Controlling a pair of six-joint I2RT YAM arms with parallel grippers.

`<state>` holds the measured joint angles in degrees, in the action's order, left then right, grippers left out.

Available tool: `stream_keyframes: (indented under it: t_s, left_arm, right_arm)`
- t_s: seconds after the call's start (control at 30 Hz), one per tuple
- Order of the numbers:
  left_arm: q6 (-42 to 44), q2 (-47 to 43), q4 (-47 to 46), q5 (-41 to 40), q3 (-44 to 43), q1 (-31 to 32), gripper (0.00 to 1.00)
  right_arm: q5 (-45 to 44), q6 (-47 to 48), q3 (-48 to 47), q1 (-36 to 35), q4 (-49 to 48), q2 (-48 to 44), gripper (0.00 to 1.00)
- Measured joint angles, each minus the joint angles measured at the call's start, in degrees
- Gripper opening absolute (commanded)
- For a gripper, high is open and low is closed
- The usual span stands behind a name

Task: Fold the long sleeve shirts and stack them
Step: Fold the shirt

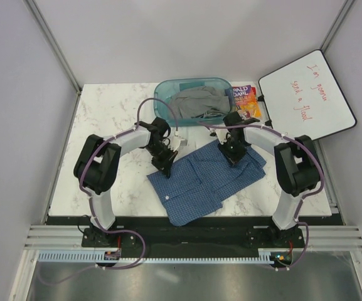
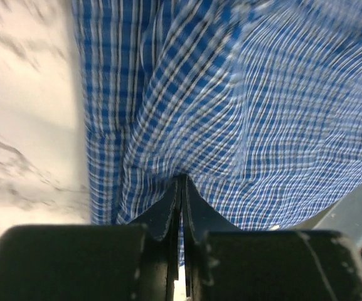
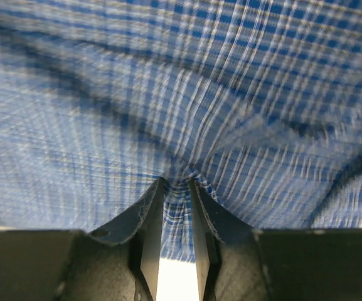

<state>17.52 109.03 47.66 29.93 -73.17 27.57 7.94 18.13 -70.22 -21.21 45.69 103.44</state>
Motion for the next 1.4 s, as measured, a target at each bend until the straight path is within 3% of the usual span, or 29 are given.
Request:
stream_keyframes:
  t_s: [0.33,0.37,0.4,0.47,0.5,0.53,0.57,0.67,0.83,0.93,1.13,1.27,1.4]
  left_arm:
    - [-1.3,-3.6,1.1,1.2,8.4,-2.6,0.05]
    - [-1.2,-4.7,1.5,1.8,9.1,-2.6,0.10]
    - [-0.9,-6.1,1.9,2.3,10.1,-2.9,0.21]
    - [0.8,-10.1,2.9,3.8,11.4,-3.6,0.32]
    - [2.6,-12.7,3.4,4.6,11.8,-4.2,0.46]
    - [4.9,-15.7,3.7,5.4,12.1,-4.8,0.52]
    - [7.9,-19.3,4.0,6.1,12.3,-5.2,0.57]
    - [18.0,-30.6,5.2,7.3,13.5,-4.2,0.59]
    - [35.6,-48.4,5.2,5.4,24.1,10.8,0.55]
    - [40.5,-52.4,3.7,1.0,31.7,17.7,0.50]
    - [42.0,-53.0,-6.4,-9.2,39.2,32.6,0.38]
    - [41.9,-53.1,-14.8,-15.5,44.0,40.4,0.36]
    - [42.0,-51.5,-20.2,-19.6,48.2,43.0,0.42]
  right_arm:
    - [-6.1,4.1,-8.8,-6.9,-3.0,9.7,0.31]
    - [-6.3,4.3,-9.6,-7.5,-3.4,10.1,0.31]
    - [-6.4,4.7,-10.3,-8.1,-4.0,10.6,0.32]
    - [-6.5,5.5,-10.8,-9.0,-5.2,10.9,0.33]
    - [-6.5,5.9,-10.8,-9.2,-5.5,10.9,0.33]
    - [-6.5,6.3,-10.8,-9.3,-5.8,10.9,0.33]
    - [-6.4,6.6,-10.8,-9.4,-5.9,10.9,0.33]
    - [-5.7,7.2,-11.0,-9.3,-5.7,10.9,0.34]
    - [-3.7,7.2,-13.0,-9.2,-4.7,10.9,0.33]
    - [-2.9,7.1,-13.6,-9.2,-4.7,10.9,0.33]
    - [-2.1,6.9,-13.6,-9.2,-4.6,12.3,0.33]
    - [-1.9,6.7,-14.2,-9.2,-4.4,12.7,0.33]
    - [-1.7,6.7,-14.3,-9.2,-4.4,12.8,0.33]
